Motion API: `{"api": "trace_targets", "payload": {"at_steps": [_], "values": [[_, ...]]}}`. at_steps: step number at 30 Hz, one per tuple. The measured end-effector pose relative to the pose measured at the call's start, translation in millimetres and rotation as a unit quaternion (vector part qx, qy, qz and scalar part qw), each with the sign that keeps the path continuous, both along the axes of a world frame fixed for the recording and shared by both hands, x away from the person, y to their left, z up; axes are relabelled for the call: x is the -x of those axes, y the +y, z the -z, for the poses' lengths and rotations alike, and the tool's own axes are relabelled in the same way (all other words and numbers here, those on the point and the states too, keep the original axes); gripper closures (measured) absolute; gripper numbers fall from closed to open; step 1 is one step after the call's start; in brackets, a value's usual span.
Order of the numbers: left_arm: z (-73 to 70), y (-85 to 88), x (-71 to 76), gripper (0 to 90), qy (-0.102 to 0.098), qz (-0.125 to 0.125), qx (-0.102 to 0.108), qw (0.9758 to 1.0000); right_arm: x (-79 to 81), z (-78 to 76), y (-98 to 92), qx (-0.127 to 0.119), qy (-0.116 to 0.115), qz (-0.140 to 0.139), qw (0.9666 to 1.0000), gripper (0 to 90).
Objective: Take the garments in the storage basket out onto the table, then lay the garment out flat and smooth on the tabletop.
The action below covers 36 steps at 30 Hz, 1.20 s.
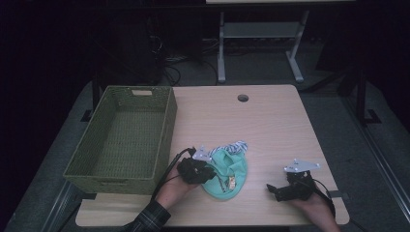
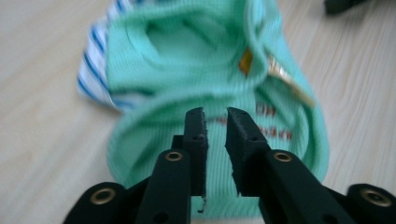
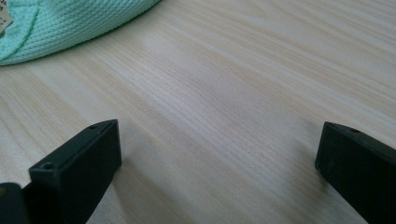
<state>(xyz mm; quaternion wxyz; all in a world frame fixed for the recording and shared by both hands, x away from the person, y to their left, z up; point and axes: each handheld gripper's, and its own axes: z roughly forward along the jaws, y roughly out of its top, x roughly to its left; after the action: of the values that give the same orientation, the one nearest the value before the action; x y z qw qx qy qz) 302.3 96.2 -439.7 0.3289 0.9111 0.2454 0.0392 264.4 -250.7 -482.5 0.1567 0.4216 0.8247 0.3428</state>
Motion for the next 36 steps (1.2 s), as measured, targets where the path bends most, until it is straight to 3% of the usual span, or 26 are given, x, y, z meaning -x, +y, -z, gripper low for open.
{"api": "trace_targets", "payload": {"at_steps": [8, 11, 17, 20, 22, 28, 33, 36], "values": [[9.7, -1.6, 1.6, 89.2, -0.003, 0.006, -0.038, 0.9993, 0.0, 0.0, 0.0, 0.000, 0.000, 0.000, 1.0000, 0.0], [12.6, -1.4, 0.8, 89.4, -0.003, 0.005, -0.048, 0.9988, 0.0, 0.0, -0.1, 0.000, 0.000, -0.001, 1.0000, 0.0], [13.3, -2.6, 1.9, 89.5, -0.009, 0.004, -0.048, 0.9988, -0.4, -0.1, -0.4, 0.000, 0.000, 0.000, 1.0000, 0.1], [13.1, -2.0, 1.0, 89.4, -0.004, 0.005, -0.046, 0.9989, -1.9, -5.2, -0.5, 0.002, 0.009, -0.001, 1.0000, 12.3], [13.3, -0.7, -0.4, 89.3, 0.002, 0.005, -0.042, 0.9991, -4.3, -10.8, -1.8, -0.017, 0.025, -0.002, 0.9995, 16.9], [13.9, 1.4, -2.9, 89.2, 0.012, 0.005, -0.034, 0.9993, -12.9, -22.3, 1.1, -0.034, 0.008, 0.003, 0.9994, 23.7], [13.6, 0.4, -1.8, 88.9, 0.009, 0.003, -0.037, 0.9993, -23.7, -30.7, 8.9, -0.036, 0.011, -0.013, 0.9992, 35.6], [13.6, 1.0, -2.3, 88.8, 0.011, 0.004, -0.036, 0.9993, -30.8, -35.6, 12.8, -0.038, 0.000, -0.025, 0.9990, 42.0]]}}
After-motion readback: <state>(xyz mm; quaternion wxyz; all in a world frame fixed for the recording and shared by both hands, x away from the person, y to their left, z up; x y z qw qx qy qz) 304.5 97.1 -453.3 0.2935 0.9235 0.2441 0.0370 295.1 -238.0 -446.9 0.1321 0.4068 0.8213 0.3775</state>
